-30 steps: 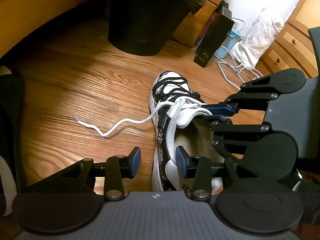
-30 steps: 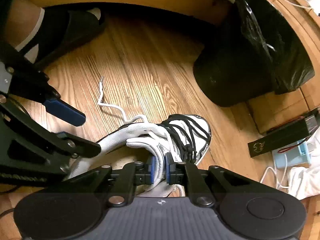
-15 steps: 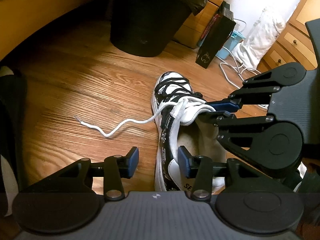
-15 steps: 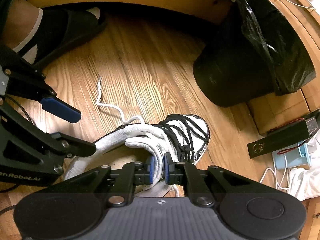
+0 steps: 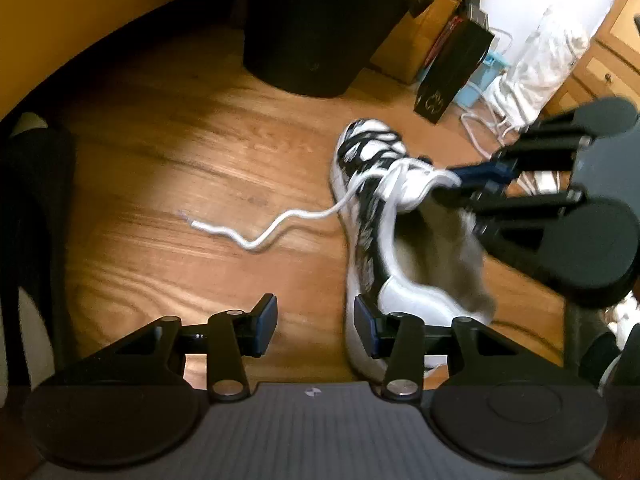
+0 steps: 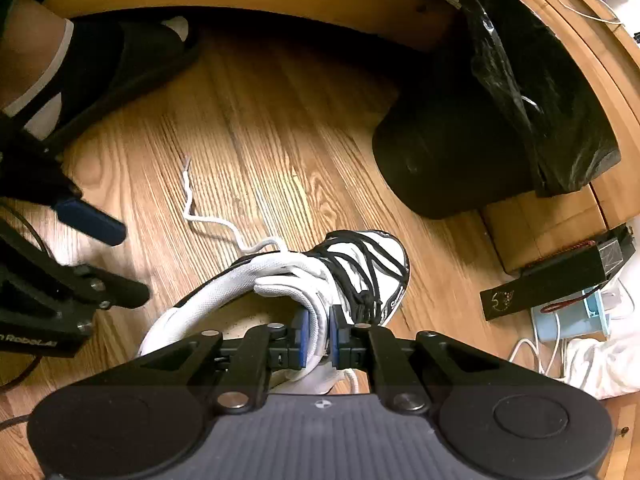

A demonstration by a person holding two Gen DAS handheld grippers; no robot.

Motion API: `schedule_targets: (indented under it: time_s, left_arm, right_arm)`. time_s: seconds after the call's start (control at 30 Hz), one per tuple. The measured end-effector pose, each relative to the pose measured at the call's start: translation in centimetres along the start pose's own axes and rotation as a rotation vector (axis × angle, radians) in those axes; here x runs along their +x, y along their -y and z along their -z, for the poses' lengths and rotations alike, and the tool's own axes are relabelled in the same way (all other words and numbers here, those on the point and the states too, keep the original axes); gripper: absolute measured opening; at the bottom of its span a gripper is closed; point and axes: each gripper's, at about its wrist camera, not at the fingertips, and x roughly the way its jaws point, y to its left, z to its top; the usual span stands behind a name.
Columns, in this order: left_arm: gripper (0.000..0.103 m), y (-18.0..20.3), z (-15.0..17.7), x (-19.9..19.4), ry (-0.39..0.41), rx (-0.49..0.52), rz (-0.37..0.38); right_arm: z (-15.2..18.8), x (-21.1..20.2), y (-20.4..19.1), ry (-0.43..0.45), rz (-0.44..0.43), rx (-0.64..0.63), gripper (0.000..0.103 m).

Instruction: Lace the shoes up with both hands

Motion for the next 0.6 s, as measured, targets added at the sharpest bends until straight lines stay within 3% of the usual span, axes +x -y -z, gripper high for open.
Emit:
schedule_targets:
  time_s: [0.03, 0.1, 0.4, 0.6]
  left_arm:
    - [0.047, 0.2, -0.2, -0.1, 0.005, 0.003, 0.005]
    - [0.050, 0.7, -0.5, -0.2, 0.011, 0.020, 0.007]
    - [0.067, 0.9, -1.3, -0.7, 0.032, 0.019, -0.017]
    - [0.083, 0.7, -2.7, -1.9, 0.072, -0.012, -0.072]
  right_arm:
    - [0.1, 0.0, -0.1, 0.002, 0.006, -0.008, 0.013]
    - [0.2, -0.2, -0.3, 0.004, 0.012, -0.020, 0.025]
    - [1.8, -3.5, 1.2, 0.080, -0.067, 0.138, 0.037]
    - [3.9, -5.6, 3.8, 0.093, -0.036, 0.448, 0.039]
